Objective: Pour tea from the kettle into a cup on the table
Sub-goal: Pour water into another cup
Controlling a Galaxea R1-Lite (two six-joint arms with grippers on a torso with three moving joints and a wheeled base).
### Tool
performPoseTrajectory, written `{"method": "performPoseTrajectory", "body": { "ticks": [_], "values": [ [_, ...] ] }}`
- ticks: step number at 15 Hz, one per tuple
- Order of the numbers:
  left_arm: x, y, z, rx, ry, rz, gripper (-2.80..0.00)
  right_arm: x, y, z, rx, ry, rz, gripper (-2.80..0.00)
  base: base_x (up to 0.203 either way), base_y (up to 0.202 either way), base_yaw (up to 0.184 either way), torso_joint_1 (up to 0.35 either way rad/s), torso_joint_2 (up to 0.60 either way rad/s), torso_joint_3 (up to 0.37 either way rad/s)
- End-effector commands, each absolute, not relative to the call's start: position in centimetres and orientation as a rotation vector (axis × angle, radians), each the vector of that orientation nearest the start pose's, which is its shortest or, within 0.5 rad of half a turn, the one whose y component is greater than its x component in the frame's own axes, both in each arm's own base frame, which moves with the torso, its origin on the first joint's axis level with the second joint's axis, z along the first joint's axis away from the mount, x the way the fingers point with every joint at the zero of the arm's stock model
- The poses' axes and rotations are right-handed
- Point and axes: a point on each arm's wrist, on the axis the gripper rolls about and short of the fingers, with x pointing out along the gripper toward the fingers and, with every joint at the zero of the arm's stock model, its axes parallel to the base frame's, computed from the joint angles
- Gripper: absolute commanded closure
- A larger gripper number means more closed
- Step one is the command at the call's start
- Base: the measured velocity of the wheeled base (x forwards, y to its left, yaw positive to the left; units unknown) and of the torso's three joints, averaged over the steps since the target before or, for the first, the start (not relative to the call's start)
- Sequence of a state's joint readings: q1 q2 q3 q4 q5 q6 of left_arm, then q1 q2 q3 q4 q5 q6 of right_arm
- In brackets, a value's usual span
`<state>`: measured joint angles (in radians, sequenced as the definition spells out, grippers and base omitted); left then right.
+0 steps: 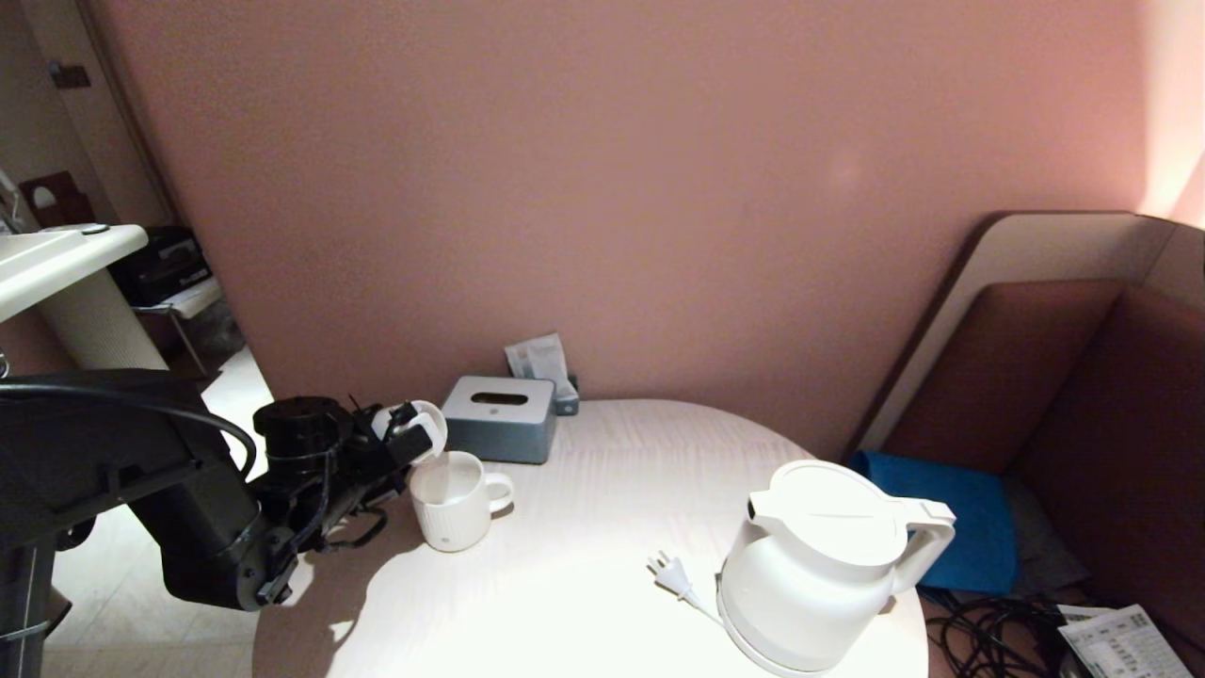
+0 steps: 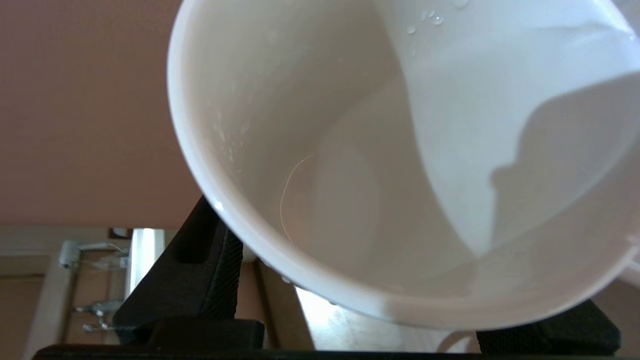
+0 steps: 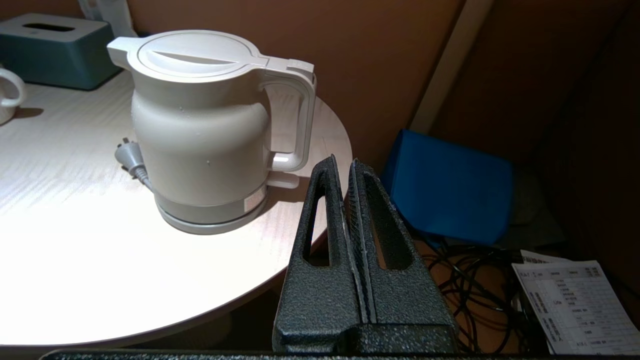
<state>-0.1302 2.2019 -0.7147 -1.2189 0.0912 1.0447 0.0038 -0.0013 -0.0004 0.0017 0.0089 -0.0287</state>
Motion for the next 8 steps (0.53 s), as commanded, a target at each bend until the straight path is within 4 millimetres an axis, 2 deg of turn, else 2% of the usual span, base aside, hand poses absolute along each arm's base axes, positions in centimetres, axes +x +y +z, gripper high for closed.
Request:
{"method": "performPoseTrajectory", "body": {
  "ticks": [1, 8],
  "values": [
    [36.1, -4.5, 4.69, 1.094, 0.227, -0.167, 0.0, -2.29, 0.01, 7.57, -0.029, 0.0, 0.014, 0.0, 0.0, 0.0, 0.0, 0.0, 0.0, 0.0],
    [36.24, -4.5, 4.47, 1.19, 0.159, -0.131, 0.0, -2.28, 0.01, 7.53, -0.029, 0.001, 0.014, 0.0, 0.0, 0.0, 0.0, 0.0, 0.0, 0.0]
  ]
}}
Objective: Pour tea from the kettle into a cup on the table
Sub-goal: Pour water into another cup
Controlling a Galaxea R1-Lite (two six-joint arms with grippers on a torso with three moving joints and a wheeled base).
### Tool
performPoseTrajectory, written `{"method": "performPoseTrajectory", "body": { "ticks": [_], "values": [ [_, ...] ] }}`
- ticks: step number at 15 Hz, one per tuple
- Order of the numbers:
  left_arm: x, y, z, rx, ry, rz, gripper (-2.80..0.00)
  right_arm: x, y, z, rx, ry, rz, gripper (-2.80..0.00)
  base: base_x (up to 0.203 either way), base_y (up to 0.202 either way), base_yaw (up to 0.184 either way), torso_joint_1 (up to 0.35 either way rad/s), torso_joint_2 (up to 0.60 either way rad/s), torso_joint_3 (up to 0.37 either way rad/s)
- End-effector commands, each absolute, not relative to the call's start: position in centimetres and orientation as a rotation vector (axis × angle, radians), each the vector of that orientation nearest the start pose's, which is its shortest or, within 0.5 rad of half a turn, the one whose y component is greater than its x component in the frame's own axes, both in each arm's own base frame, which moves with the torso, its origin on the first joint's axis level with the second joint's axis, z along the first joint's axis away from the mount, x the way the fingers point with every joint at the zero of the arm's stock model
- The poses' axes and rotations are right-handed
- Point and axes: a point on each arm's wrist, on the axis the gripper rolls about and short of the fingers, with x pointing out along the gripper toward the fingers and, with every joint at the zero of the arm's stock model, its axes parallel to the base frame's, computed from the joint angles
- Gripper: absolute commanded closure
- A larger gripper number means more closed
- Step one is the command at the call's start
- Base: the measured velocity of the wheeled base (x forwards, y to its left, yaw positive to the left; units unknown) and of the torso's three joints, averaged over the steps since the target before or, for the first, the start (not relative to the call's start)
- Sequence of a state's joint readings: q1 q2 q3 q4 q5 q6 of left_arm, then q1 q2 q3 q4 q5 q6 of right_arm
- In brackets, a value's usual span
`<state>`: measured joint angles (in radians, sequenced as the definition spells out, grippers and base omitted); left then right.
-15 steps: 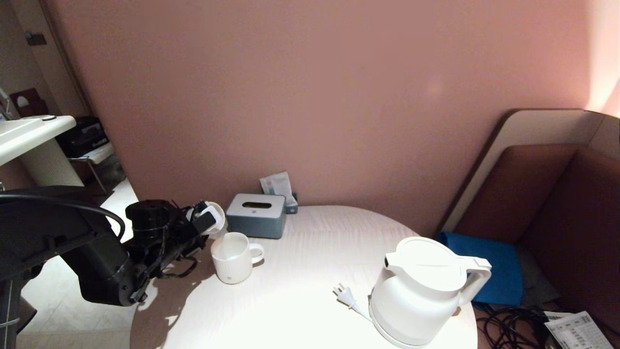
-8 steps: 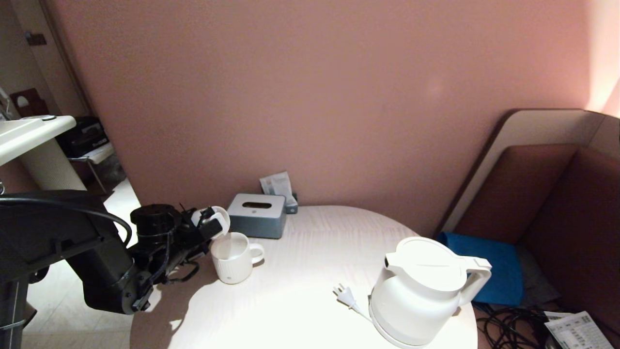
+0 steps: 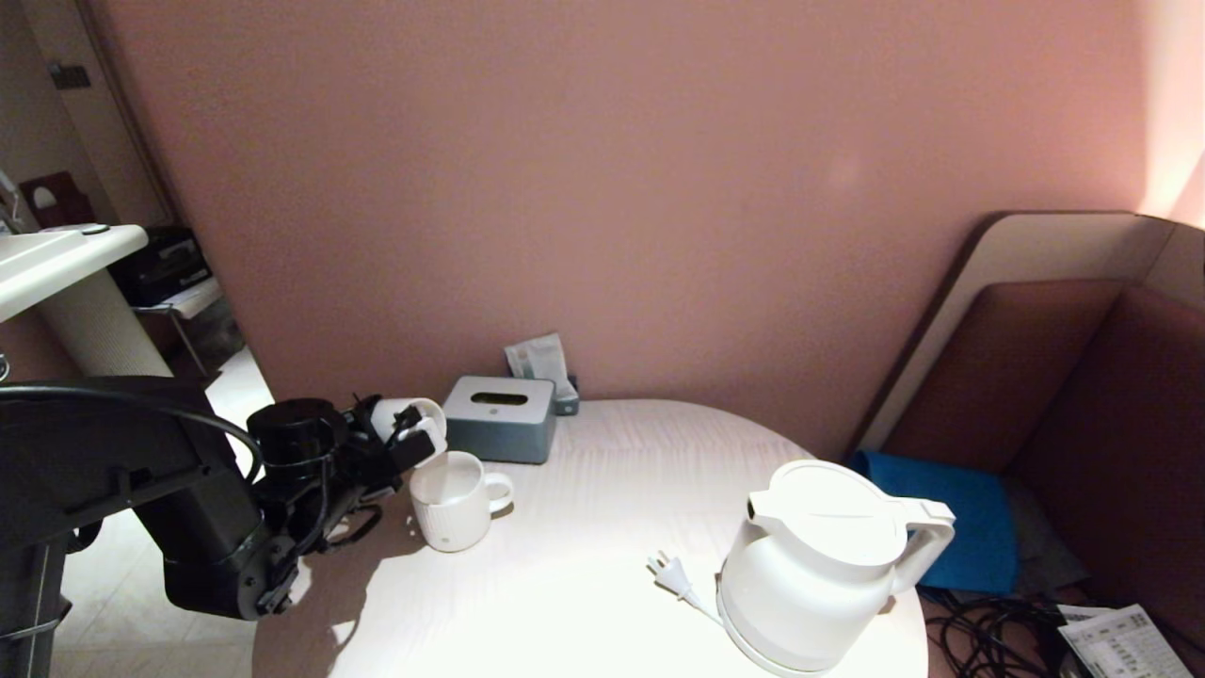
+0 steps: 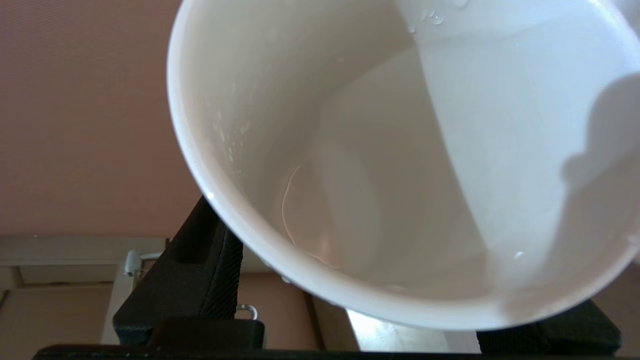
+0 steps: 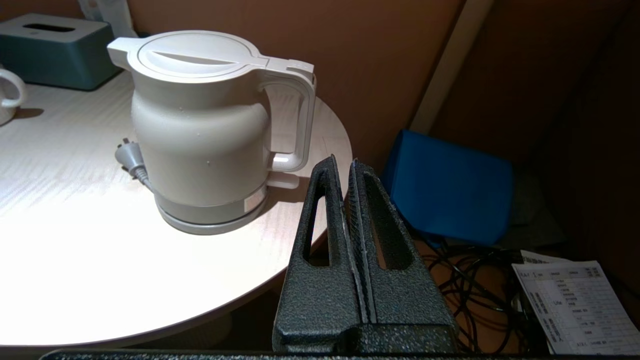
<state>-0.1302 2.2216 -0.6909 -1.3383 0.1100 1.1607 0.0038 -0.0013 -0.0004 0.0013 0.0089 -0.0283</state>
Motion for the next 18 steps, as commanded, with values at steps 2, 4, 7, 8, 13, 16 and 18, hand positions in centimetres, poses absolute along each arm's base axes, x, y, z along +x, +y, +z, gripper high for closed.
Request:
{"method": "performPoseTrajectory", "body": {
  "ticks": [2, 4, 7, 8, 13, 16, 18],
  "values": [
    [36.3, -4.5, 4.4, 1.2, 0.16, -0.133, 0.0, -2.3, 0.0, 7.6, -0.029, 0.0, 0.014, 0.0, 0.0, 0.0, 0.0, 0.0, 0.0, 0.0],
    [36.4, -4.5, 4.2, 1.211, 0.162, -0.133, 0.0, -2.3, 0.0, 7.6, -0.029, 0.0, 0.014, 0.0, 0.0, 0.0, 0.0, 0.0, 0.0, 0.0],
    [36.5, -4.5, 4.1, 1.238, 0.143, -0.119, 0.0, -2.3, 0.0, 7.5, -0.029, 0.001, 0.014, 0.0, 0.0, 0.0, 0.0, 0.0, 0.0, 0.0],
    [36.5, -4.5, 4.1, 1.239, 0.146, -0.111, 0.0, -2.3, 0.0, 7.6, -0.029, 0.0, 0.014, 0.0, 0.0, 0.0, 0.0, 0.0, 0.0, 0.0],
    [36.7, -4.5, 4.4, 1.262, 0.137, -0.1, 0.0, -2.3, 0.0, 7.5, -0.029, 0.001, 0.014, 0.0, 0.0, 0.0, 0.0, 0.0, 0.0, 0.0],
    [37.0, -4.8, 4.8, 1.275, 0.113, -0.093, 0.0, -2.3, 0.0, 7.6, -0.029, -0.001, 0.014, 0.0, 0.0, 0.0, 0.0, 0.0, 0.0, 0.0],
    [37.0, -4.8, 5.1, 1.289, 0.105, -0.089, 0.0, -2.3, 0.0, 7.6, -0.029, 0.0, 0.014, 0.0, 0.0, 0.0, 0.0, 0.0, 0.0, 0.0]
  ]
}}
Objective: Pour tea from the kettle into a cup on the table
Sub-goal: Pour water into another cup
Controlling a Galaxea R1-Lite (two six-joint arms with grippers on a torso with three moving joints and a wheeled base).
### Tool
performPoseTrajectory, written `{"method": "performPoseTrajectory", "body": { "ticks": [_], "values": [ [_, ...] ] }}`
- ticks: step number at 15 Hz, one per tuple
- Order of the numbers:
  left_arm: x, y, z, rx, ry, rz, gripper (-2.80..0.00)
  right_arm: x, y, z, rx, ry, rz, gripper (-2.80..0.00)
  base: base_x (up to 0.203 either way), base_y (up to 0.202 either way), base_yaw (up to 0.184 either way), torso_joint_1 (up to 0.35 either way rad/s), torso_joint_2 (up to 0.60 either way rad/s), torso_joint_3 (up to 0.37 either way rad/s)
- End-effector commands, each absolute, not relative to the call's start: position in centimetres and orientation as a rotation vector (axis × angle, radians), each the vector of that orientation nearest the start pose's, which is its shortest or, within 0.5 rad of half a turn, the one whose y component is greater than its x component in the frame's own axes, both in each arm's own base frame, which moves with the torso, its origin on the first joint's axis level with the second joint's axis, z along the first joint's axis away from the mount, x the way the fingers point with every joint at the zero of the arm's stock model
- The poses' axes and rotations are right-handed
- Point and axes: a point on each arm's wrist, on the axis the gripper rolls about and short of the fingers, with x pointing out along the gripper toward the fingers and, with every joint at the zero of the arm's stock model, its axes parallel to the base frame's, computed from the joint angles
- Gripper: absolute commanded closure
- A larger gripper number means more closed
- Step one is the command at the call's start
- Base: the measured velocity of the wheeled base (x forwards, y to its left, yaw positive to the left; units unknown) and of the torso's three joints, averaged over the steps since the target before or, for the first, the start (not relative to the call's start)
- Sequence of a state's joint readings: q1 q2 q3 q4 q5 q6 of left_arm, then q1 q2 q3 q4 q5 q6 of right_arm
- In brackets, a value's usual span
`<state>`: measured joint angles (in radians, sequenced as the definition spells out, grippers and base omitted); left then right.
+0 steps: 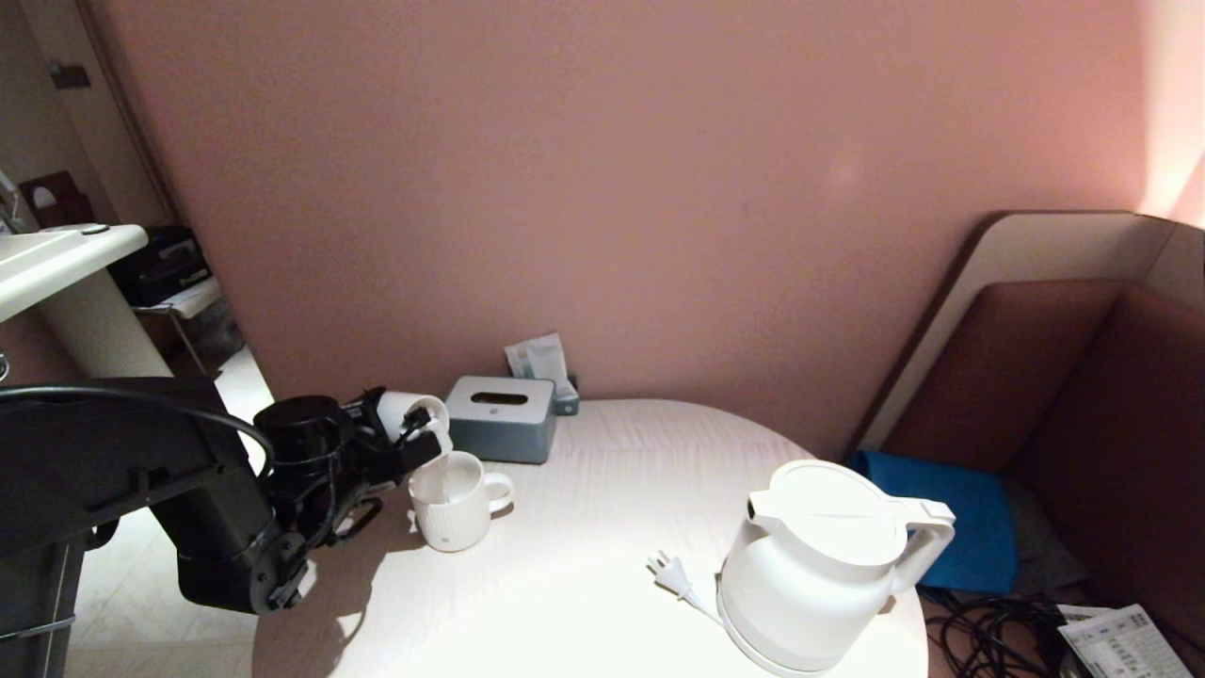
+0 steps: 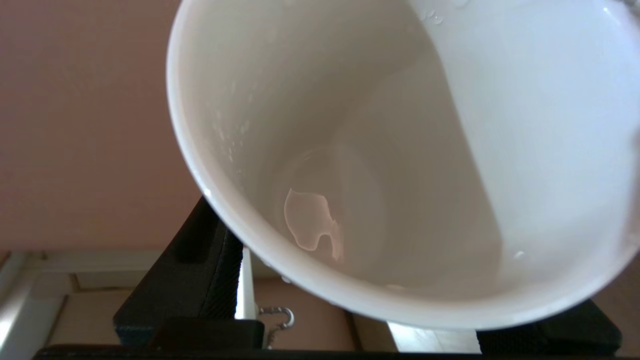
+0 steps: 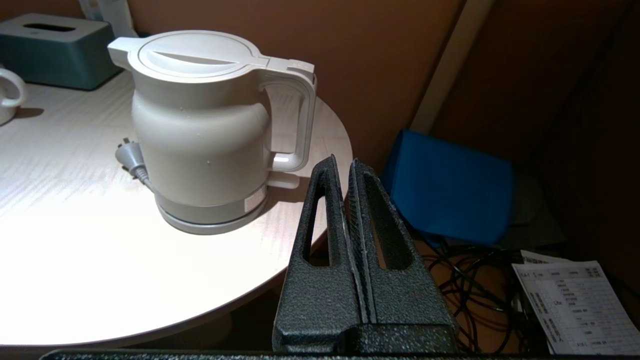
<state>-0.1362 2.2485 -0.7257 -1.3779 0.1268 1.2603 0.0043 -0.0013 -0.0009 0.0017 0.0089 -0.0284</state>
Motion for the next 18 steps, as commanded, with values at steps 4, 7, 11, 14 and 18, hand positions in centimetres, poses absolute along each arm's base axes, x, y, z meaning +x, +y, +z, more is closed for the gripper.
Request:
{"method": "performPoseTrajectory", "body": {
  "ticks": [4, 7, 11, 14, 18],
  "values": [
    [37.3, -4.9, 6.2, 1.311, 0.065, -0.063, 0.0, -2.3, 0.0, 7.6, -0.029, -0.001, 0.014, 0.0, 0.0, 0.0, 0.0, 0.0, 0.0, 0.0],
    [37.3, -5.1, 6.2, 1.315, 0.064, -0.067, 0.0, -2.3, 0.0, 7.5, -0.029, 0.0, 0.014, 0.0, 0.0, 0.0, 0.0, 0.0, 0.0, 0.0],
    [37.3, -5.6, 6.3, 1.327, 0.054, -0.073, 0.0, -2.3, 0.0, 7.6, -0.029, 0.0, 0.014, 0.0, 0.0, 0.0, 0.0, 0.0, 0.0, 0.0],
    [37.3, -5.7, 6.1, 1.331, 0.056, -0.077, 0.0, -2.3, 0.0, 7.6, -0.029, 0.0, 0.014, 0.0, 0.0, 0.0, 0.0, 0.0, 0.0, 0.0],
    [37.4, -5.7, 6.5, 1.371, 0.052, -0.017, 0.0, -2.3, 0.0, 7.5, -0.029, 0.0, 0.014, 0.0, 0.0, 0.0, 0.0, 0.0, 0.0, 0.0]
  ]
}}
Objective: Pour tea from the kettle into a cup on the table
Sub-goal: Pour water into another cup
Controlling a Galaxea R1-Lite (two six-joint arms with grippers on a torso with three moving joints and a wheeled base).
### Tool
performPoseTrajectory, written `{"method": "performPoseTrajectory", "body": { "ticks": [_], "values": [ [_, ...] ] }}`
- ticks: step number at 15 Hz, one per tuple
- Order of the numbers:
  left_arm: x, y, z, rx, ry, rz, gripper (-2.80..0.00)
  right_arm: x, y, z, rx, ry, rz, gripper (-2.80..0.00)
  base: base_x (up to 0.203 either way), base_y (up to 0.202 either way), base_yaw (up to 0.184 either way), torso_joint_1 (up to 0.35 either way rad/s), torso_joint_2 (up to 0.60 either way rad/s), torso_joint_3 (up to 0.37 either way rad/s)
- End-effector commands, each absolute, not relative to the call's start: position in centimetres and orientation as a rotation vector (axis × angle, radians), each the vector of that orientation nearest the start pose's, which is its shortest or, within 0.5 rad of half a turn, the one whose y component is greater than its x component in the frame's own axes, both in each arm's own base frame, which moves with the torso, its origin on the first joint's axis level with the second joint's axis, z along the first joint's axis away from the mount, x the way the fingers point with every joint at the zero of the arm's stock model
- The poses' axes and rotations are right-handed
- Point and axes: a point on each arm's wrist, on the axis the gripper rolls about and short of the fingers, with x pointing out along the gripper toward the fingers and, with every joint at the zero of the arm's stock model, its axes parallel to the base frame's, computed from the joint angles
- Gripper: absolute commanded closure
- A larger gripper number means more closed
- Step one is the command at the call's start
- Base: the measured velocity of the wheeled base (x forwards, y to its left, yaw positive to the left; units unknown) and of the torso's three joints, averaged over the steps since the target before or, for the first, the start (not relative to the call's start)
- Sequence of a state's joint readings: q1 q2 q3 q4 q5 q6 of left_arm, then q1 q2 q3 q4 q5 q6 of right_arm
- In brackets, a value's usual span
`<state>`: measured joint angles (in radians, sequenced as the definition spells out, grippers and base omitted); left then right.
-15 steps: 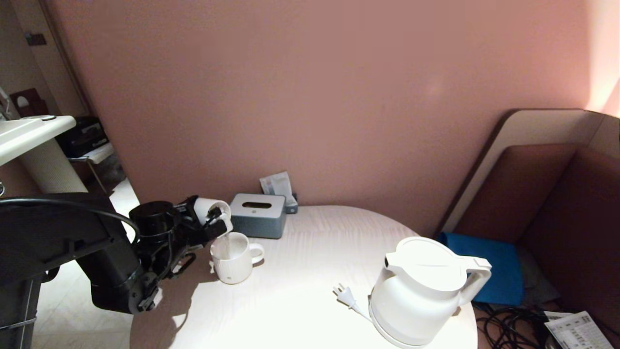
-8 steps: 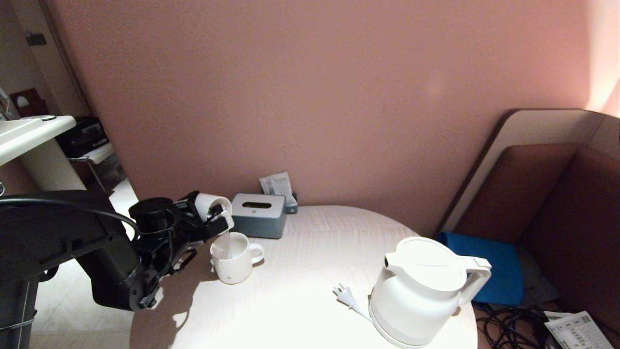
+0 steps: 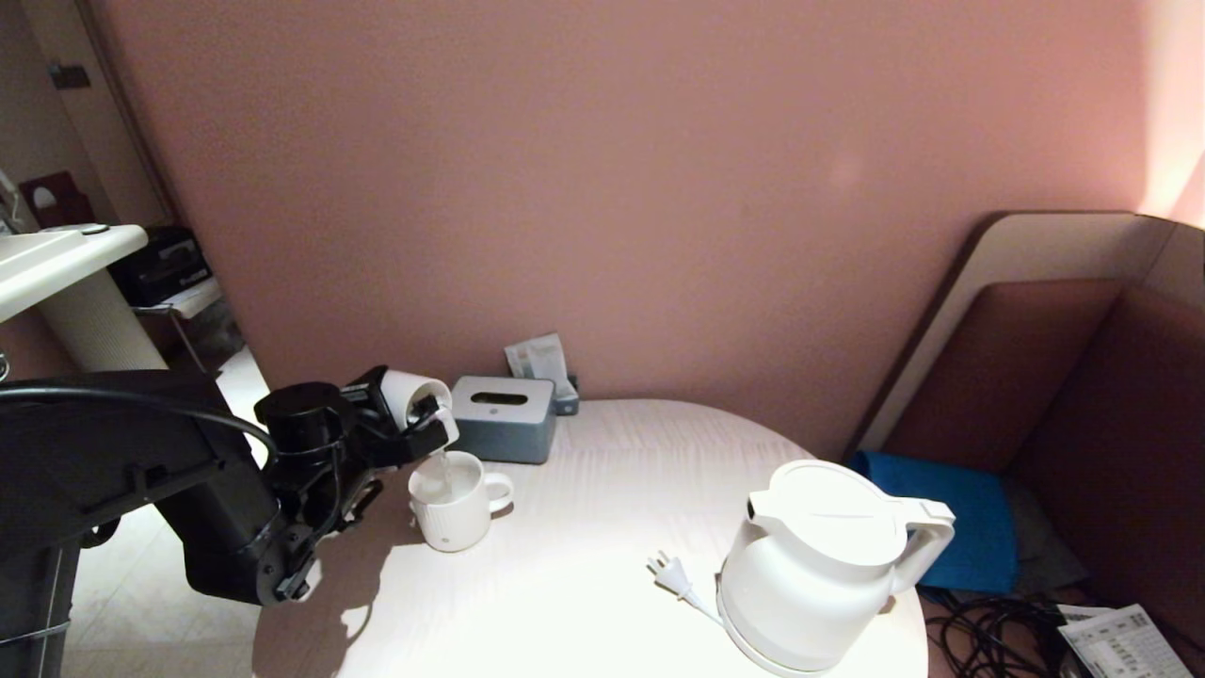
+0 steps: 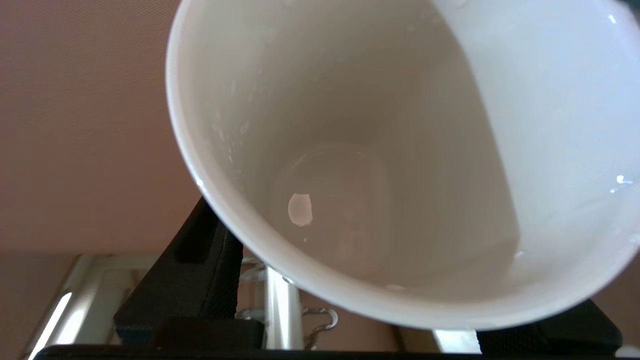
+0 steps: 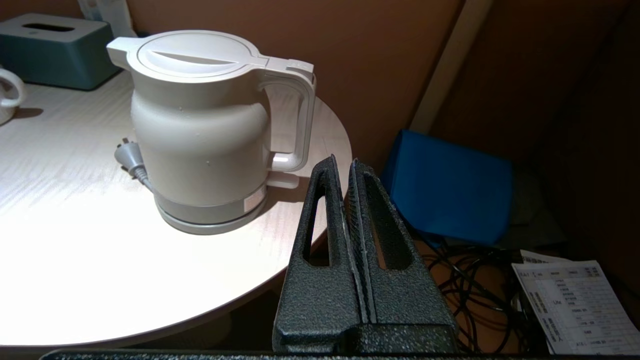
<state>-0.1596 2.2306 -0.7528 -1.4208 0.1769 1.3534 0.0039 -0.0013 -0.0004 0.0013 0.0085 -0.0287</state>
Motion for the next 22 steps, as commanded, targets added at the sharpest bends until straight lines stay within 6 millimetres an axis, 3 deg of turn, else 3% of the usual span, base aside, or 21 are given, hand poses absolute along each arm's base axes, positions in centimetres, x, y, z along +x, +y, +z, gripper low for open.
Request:
{"method": "performPoseTrajectory", "body": {
  "ticks": [1, 18, 22],
  "values": [
    [37.36, -5.66, 6.46, 1.371, 0.052, -0.017, 0.0, -2.29, 0.01, 7.57, -0.029, 0.0, 0.014, 0.0, 0.0, 0.0, 0.0, 0.0, 0.0, 0.0],
    [37.3, -5.83, 5.97, 1.403, 0.049, -0.022, 0.0, -2.28, 0.01, 7.53, -0.029, 0.001, 0.014, 0.0, 0.0, 0.0, 0.0, 0.0, 0.0, 0.0],
    [37.18, -4.98, 5.77, 1.408, 0.061, -0.002, 0.0, -2.29, 0.01, 7.57, -0.029, 0.0, 0.014, 0.0, 0.0, 0.0, 0.0, 0.0, 0.0, 0.0]
  ]
}}
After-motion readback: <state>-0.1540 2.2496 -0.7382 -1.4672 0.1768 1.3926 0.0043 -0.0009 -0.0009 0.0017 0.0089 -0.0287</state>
